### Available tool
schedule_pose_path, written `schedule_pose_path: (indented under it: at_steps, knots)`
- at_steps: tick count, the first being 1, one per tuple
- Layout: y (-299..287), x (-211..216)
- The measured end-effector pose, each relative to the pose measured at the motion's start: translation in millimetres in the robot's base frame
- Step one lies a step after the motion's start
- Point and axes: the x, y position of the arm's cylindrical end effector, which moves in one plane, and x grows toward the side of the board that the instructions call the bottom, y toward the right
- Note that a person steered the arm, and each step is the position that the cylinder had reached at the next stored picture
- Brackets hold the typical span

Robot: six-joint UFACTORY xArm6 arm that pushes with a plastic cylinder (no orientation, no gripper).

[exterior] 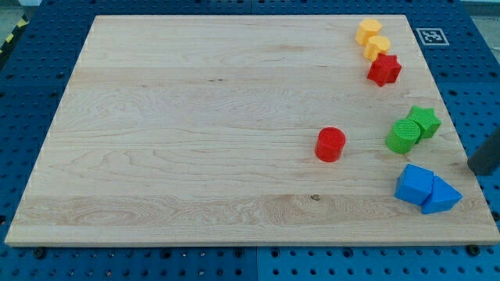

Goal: Push the green blocks below the red star

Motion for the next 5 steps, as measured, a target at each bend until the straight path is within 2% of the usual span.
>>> schedule_pose_path:
  at_steps: [3, 5]
  knots:
    - [-32, -35]
    - [-67, -37]
